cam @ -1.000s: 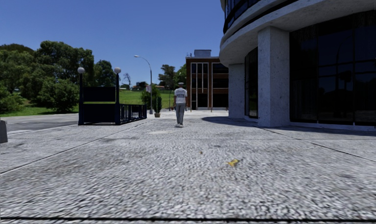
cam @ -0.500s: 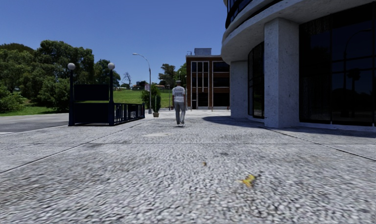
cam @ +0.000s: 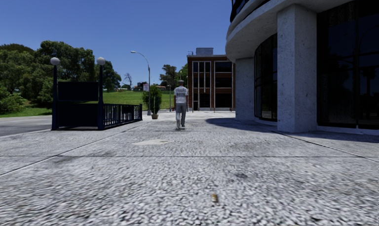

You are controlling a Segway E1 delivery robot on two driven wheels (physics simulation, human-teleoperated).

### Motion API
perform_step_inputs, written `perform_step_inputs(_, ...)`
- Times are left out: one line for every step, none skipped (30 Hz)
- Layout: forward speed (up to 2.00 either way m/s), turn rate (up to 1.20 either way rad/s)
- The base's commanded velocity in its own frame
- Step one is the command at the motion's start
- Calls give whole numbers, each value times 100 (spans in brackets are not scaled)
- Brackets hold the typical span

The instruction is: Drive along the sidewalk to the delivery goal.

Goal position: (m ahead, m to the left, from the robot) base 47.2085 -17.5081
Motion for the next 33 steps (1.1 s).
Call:
perform_step_inputs(200,-24)
perform_step_inputs(200,-25)
perform_step_inputs(200,-26)
perform_step_inputs(200,-26)
perform_step_inputs(200,-26)
perform_step_inputs(200,-26)
perform_step_inputs(200,-26)
perform_step_inputs(200,-26)
perform_step_inputs(200,-26)
perform_step_inputs(200,-26)
perform_step_inputs(200,-26)
perform_step_inputs(200,-26)
perform_step_inputs(200,-26)
perform_step_inputs(200,-26)
perform_step_inputs(200,-26)
perform_step_inputs(200,-26)
perform_step_inputs(200,-26)
perform_step_inputs(200,-26)
perform_step_inputs(200,-26)
perform_step_inputs(200,-26)
perform_step_inputs(200,-26)
perform_step_inputs(200,-26)
perform_step_inputs(200,-26)
perform_step_inputs(200,-26)
perform_step_inputs(200,-26)
perform_step_inputs(200,-26)
perform_step_inputs(200,-26)
perform_step_inputs(200,-26)
perform_step_inputs(200,-26)
perform_step_inputs(200,-26)
perform_step_inputs(200,-26)
perform_step_inputs(200,-26)
perform_step_inputs(200,-26)
